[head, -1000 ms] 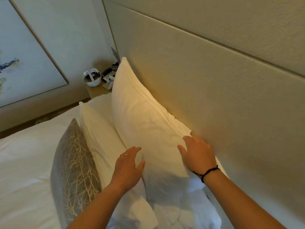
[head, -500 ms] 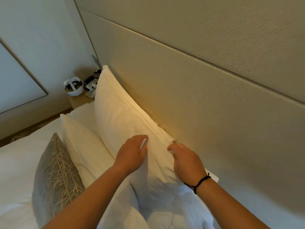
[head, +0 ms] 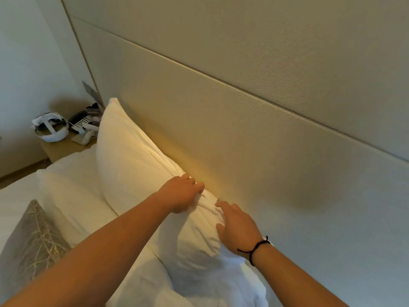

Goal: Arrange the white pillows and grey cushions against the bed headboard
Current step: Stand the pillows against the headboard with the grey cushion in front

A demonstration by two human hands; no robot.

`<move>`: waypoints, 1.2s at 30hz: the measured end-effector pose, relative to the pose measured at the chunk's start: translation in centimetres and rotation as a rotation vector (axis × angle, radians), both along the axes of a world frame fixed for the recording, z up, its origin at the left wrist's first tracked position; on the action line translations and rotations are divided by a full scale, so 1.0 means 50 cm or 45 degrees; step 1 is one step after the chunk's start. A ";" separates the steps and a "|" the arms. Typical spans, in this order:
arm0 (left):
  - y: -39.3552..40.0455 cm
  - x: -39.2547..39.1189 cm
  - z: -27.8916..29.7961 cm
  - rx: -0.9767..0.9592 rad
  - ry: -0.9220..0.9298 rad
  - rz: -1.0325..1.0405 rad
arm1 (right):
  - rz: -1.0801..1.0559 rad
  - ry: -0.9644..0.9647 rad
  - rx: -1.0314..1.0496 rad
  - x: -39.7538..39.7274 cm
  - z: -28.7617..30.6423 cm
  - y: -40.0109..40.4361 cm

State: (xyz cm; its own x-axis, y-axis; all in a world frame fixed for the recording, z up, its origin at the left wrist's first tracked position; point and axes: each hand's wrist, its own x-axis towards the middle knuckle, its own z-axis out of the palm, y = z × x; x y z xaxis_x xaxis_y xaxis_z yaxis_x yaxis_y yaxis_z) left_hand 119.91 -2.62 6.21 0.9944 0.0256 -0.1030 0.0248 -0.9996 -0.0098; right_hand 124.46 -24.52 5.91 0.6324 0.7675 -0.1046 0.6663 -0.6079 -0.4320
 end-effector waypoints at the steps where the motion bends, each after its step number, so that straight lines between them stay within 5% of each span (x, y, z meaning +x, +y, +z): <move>1: 0.007 0.003 0.003 -0.008 -0.030 -0.018 | -0.008 -0.006 -0.033 0.001 0.005 0.007; 9: 0.069 -0.002 0.017 -0.112 -0.315 -0.014 | -0.115 -0.306 -0.071 0.028 0.053 0.048; 16: 0.152 0.034 0.033 -0.125 -0.170 0.123 | -0.072 -0.576 -0.051 0.053 0.102 0.004; 19: 0.194 0.068 0.054 -0.122 -0.312 0.214 | -0.037 -0.673 -0.112 0.051 0.121 0.001; 25: 0.169 0.132 0.041 -0.150 -0.475 0.265 | -0.109 -0.654 -0.388 0.069 0.103 0.039; 36: 0.226 0.105 0.043 -0.281 -0.384 0.053 | 0.007 -0.425 0.101 0.088 0.080 0.294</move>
